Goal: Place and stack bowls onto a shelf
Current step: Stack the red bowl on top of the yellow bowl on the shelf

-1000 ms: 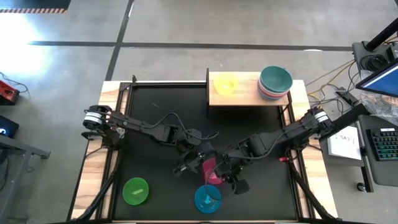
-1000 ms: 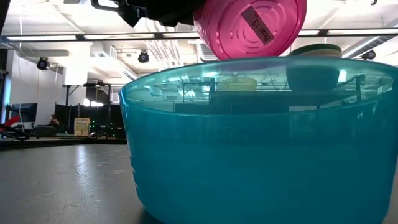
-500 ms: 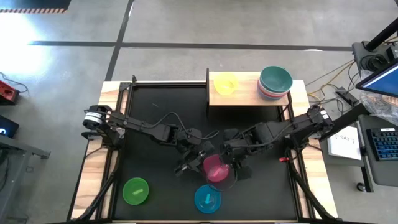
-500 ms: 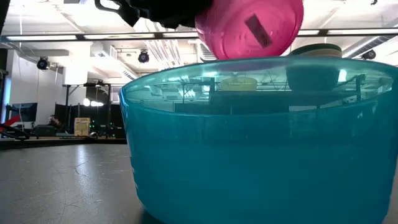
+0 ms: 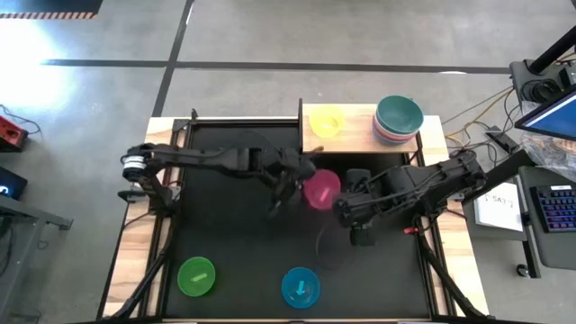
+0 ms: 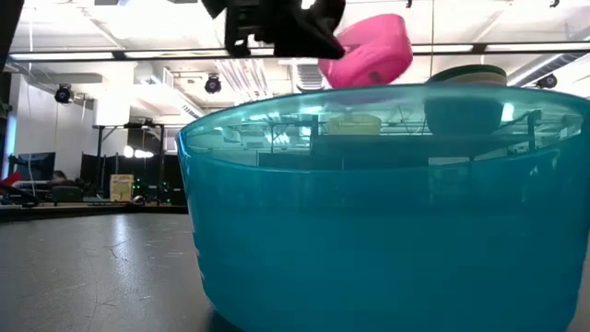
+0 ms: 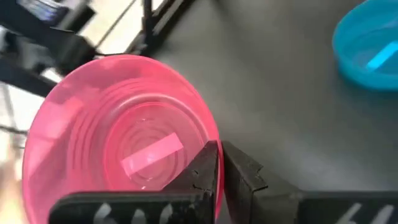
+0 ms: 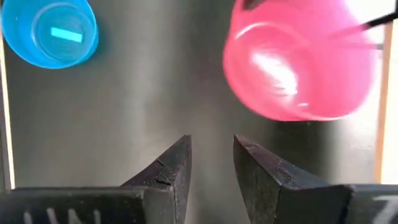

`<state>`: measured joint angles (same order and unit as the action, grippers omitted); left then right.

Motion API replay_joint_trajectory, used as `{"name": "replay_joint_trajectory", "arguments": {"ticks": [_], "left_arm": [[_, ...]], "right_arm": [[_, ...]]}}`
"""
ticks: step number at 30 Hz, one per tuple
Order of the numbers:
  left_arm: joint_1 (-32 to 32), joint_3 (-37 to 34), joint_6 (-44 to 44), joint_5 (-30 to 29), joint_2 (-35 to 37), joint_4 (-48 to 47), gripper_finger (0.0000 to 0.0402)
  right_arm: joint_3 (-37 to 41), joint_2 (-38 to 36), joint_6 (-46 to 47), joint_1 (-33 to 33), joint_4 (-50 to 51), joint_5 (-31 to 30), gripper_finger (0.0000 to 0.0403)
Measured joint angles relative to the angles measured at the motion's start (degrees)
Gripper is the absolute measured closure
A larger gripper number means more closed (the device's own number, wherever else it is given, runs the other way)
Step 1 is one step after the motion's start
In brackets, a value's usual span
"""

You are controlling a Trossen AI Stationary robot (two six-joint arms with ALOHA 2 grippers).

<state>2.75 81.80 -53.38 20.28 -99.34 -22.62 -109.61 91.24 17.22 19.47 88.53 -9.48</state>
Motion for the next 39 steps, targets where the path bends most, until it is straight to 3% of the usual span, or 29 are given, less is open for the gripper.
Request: {"name": "replay_joint_trajectory", "arguments": {"ticks": [7,13,17,24,29,35,37,39], "left_arm": [[9.85,7.82,-2.67,-0.26,0.01,-2.46,0.0401],[18.24,11.06,-1.81,0.30,-1.77,1.66,0.0401],[21.26,12.30,-0.36,1.11,-4.46,3.54,0.0401],[23.12,19.19,2.93,1.25,-11.40,2.85,0.0401],[23.61,31.12,6.77,-1.73,-17.75,-10.38,0.0401],[24.39,47.46,8.02,-1.40,-26.87,-26.55,0.0401],[24.56,52.43,9.00,-1.38,-29.53,-30.39,0.0401],[24.71,52.30,11.08,-1.34,-30.33,-28.52,0.0401]], "right_arm": [[3.35,-4.08,-4.19,-0.02,1.34,-1.51,0.0296],[7.72,-8.53,-4.29,-0.02,0.70,-5.79,0.0297],[10.13,-10.75,-4.32,-0.12,-1.20,-8.69,0.0297],[13.32,-12.51,-4.59,-0.40,-2.65,-8.65,0.0300],[15.80,-12.91,-5.14,-0.40,-3.16,-8.64,0.0298],[18.45,-13.50,-7.39,-0.40,-3.08,-8.61,0.0303],[18.55,-13.57,-7.43,-0.40,-3.11,-8.62,0.0303],[18.65,-13.91,-7.43,-0.40,-3.06,-8.61,0.0302]]}}
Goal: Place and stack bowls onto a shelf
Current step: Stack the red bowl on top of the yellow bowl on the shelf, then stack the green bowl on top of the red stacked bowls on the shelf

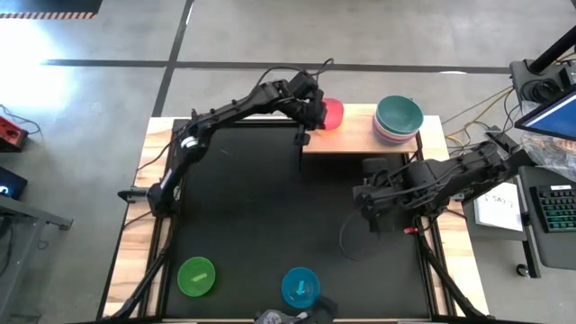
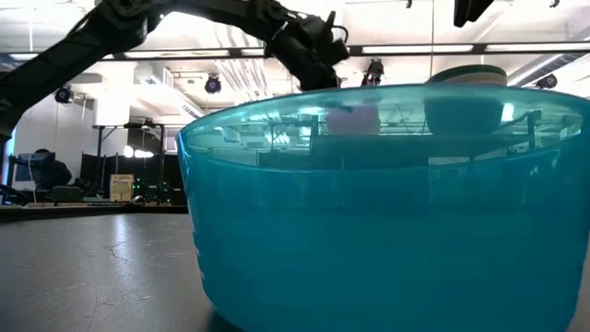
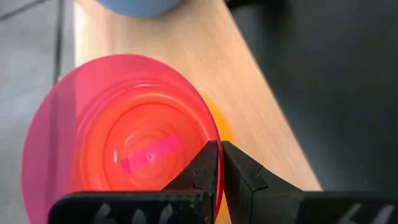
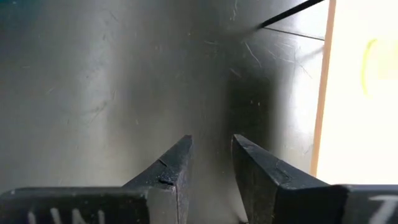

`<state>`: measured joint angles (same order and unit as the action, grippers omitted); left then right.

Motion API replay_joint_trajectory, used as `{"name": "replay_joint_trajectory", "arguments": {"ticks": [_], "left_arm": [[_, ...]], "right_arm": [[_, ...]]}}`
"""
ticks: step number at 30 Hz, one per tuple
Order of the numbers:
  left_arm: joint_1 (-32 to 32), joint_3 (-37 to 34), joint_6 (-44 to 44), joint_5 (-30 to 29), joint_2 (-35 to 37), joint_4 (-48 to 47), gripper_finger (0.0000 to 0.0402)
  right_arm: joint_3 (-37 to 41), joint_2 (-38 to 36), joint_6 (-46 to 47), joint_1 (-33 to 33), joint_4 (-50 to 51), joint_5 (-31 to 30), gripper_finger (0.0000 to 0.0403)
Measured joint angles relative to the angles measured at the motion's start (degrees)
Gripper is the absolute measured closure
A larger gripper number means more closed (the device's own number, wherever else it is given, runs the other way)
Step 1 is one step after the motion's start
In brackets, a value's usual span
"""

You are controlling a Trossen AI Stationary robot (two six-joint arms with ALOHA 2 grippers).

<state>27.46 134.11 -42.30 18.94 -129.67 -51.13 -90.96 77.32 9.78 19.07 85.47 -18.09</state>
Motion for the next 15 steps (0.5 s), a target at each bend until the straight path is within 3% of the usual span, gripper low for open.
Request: {"name": "replay_joint_trajectory", "arguments": {"ticks": [7,15], "left_arm": [[0.95,-3.02,4.48,-0.44,1.12,1.55,0.0394],[0.85,0.48,4.18,-0.47,1.10,-0.62,0.0339]], "right_arm": [[0.00,-1.34,-0.34,0.00,-0.19,-0.02,0.0303],[0.00,-1.57,0.70,0.00,-0.63,0.00,0.0305]]}}
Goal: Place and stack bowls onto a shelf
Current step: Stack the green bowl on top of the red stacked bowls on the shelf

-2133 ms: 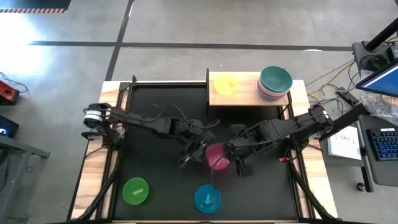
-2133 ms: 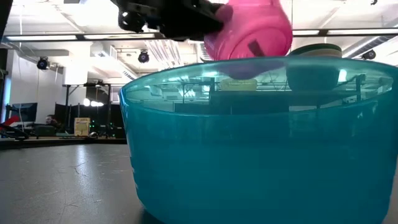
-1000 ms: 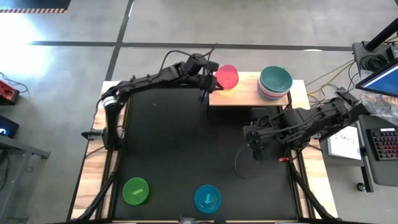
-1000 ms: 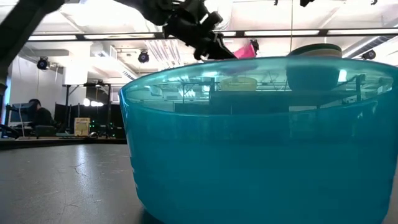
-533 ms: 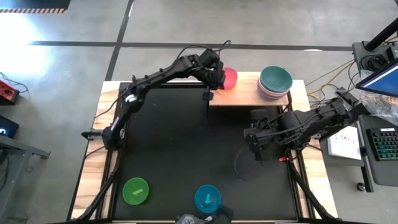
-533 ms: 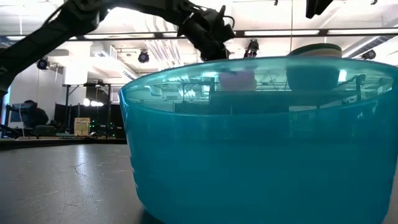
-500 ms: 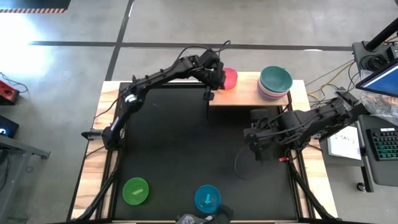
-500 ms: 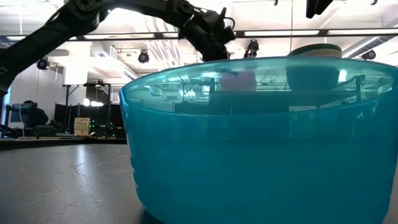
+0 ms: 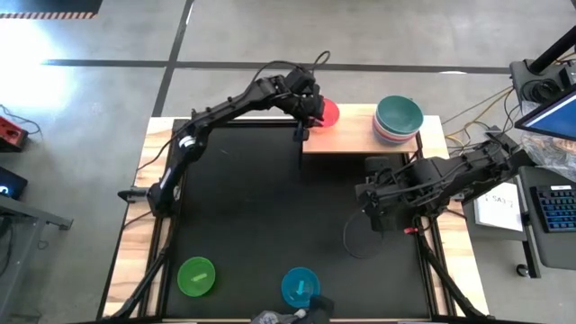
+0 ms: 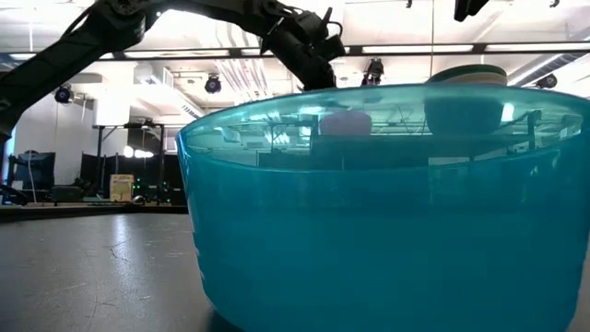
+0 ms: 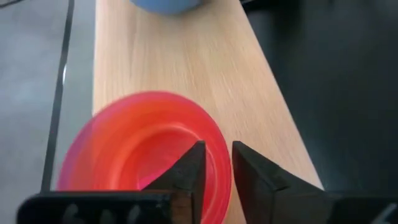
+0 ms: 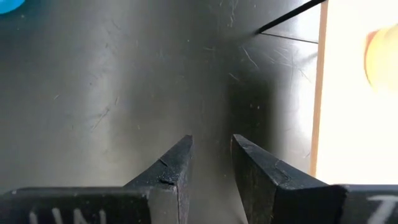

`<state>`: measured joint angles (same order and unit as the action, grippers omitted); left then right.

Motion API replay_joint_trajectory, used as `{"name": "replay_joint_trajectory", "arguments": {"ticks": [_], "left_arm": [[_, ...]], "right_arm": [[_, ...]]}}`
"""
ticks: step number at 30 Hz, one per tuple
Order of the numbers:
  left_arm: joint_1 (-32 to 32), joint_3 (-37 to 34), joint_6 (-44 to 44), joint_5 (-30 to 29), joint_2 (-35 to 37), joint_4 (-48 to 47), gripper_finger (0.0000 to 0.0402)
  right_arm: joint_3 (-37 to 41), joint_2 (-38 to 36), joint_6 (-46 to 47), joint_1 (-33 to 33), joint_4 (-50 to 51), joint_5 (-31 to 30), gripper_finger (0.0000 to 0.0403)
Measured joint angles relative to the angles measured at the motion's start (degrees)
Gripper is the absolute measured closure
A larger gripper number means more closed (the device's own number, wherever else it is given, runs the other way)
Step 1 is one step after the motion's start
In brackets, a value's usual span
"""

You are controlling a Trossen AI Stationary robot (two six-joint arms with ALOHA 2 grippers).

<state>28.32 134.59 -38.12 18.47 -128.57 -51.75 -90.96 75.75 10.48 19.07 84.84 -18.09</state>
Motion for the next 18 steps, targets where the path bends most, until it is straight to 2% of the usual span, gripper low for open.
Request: {"name": "replay_joint_trajectory", "arguments": {"ticks": [6,14,18], "left_arm": [[0.01,0.39,-0.10,0.02,0.68,-0.78,0.0307],[-0.17,0.37,0.22,0.66,3.19,-7.38,0.0323],[-0.24,0.37,1.55,2.92,4.30,-11.91,0.0324]], "right_arm": [[0.00,0.21,-0.08,0.00,0.06,-0.02,0.0305],[0.00,0.13,-0.07,0.00,0.08,0.00,0.0305],[0.00,0.96,-0.02,0.00,-0.33,0.02,0.0305]]}}
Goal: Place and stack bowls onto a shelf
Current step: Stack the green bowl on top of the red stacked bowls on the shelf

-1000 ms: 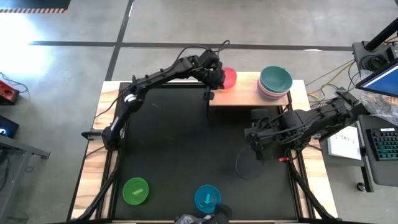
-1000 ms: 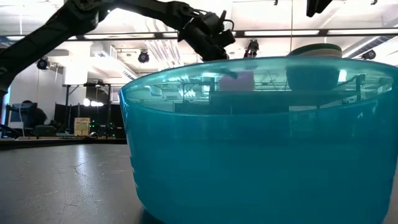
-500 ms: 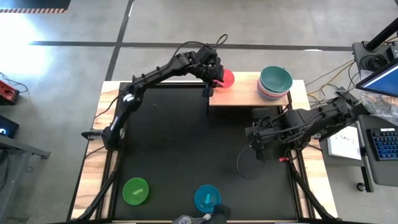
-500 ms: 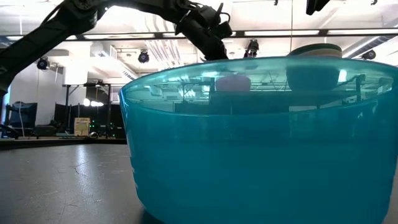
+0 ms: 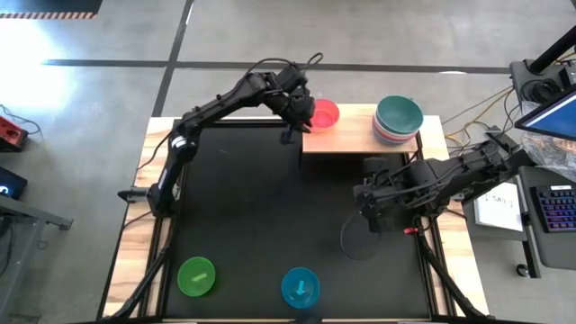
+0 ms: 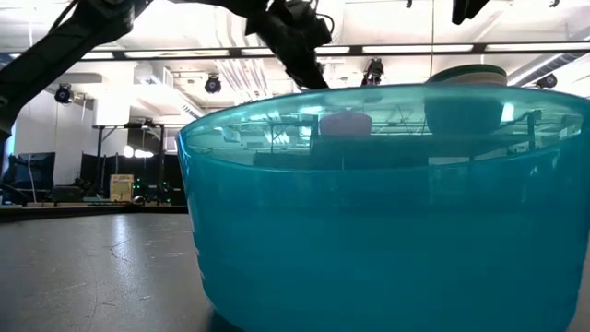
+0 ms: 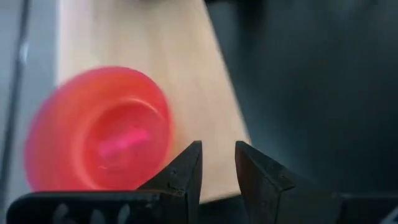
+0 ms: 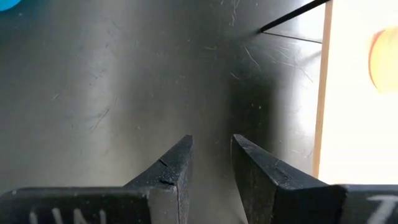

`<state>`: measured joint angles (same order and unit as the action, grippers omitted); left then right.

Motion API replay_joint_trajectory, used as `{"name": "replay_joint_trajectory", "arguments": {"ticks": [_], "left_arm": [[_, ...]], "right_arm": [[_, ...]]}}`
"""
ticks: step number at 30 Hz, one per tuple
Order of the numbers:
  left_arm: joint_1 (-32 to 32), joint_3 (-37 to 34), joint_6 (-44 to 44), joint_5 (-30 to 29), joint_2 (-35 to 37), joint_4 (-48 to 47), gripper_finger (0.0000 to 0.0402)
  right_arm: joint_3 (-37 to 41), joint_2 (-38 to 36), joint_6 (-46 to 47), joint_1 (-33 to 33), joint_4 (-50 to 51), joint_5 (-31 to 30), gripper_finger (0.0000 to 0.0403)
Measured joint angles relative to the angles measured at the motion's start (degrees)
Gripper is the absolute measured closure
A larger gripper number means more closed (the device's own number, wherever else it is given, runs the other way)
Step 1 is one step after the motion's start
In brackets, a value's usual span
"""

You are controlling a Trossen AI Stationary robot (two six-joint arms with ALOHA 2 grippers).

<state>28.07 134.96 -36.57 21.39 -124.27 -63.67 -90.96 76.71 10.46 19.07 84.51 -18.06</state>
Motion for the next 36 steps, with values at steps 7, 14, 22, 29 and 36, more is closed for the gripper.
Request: {"name": "replay_joint_trajectory", "arguments": {"ticks": [7,14,22,29,36], "left_arm": [[-0.94,-0.11,1.12,2.09,0.46,-9.29,0.0324],[-5.35,-0.11,2.52,2.12,1.43,-15.47,0.0324],[-13.85,-2.11,6.05,2.33,3.71,-19.70,0.0324],[-15.94,-25.39,12.85,2.61,19.55,-5.02,0.0324],[-19.92,-67.27,35.43,2.56,40.60,33.81,0.0324]], "right_arm": [[0.00,0.44,-0.07,0.00,-0.07,0.00,0.0305],[0.00,0.44,-0.03,0.00,-0.88,0.02,0.0305],[0.00,0.44,-0.08,0.00,-3.11,0.02,0.0305],[0.00,0.44,-0.04,0.00,-4.24,0.02,0.0305],[0.00,0.44,-0.11,0.00,-4.57,0.02,0.0305]]}}
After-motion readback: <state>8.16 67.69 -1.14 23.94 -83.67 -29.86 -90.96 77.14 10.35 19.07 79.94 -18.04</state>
